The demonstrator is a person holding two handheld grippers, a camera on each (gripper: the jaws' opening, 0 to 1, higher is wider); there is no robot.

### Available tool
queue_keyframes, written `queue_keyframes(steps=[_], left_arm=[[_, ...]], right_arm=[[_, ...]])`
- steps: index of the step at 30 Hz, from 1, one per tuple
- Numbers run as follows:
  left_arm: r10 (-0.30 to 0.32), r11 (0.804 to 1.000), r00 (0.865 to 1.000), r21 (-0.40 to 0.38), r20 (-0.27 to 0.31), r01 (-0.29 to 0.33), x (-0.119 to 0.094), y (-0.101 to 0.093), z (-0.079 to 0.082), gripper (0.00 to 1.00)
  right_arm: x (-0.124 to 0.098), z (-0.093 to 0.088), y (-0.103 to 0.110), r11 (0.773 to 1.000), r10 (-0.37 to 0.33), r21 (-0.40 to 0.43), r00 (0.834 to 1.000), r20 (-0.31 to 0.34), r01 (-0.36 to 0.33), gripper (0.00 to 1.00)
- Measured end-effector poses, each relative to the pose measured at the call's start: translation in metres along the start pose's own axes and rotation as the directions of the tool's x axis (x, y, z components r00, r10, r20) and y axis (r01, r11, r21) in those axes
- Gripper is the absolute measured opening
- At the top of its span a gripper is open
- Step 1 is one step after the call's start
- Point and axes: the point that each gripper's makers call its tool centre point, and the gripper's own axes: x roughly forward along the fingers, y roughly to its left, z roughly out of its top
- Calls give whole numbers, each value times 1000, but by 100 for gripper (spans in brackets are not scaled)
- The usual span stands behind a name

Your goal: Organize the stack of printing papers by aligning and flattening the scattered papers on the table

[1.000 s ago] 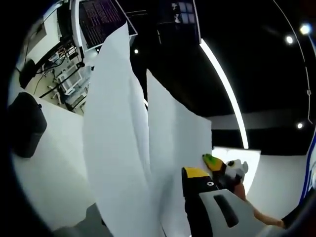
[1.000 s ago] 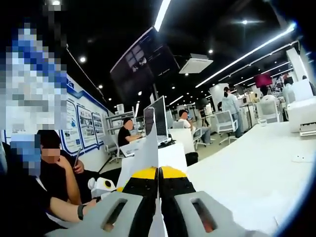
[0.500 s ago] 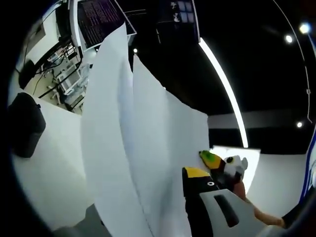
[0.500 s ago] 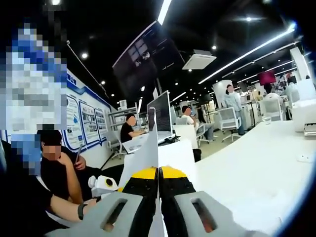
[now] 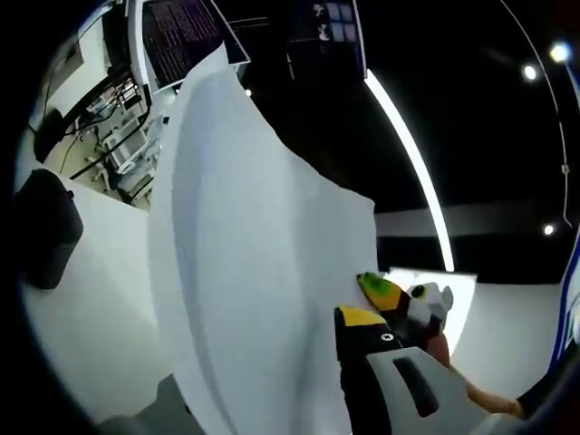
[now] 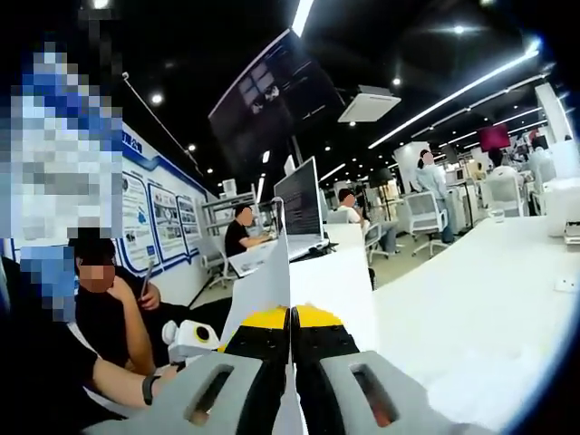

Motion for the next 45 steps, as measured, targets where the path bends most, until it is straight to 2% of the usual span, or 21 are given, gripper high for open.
queue_keyframes(steps=[22, 36, 45], left_arm=[[2, 1000, 1000, 3, -5, -1, 1, 0, -2, 23], [4, 999, 1000, 45, -4, -4, 1, 1, -1, 9], [13, 998, 1000, 56, -1, -13, 1, 2, -1, 7]], right_arm=[[1, -6, 8, 1000, 6, 11, 1000, -11, -6, 0], [6, -5, 2, 1000, 2, 10, 1000, -14, -2, 0], [7, -7, -3, 1000, -15, -18, 1000, -23, 15, 0]])
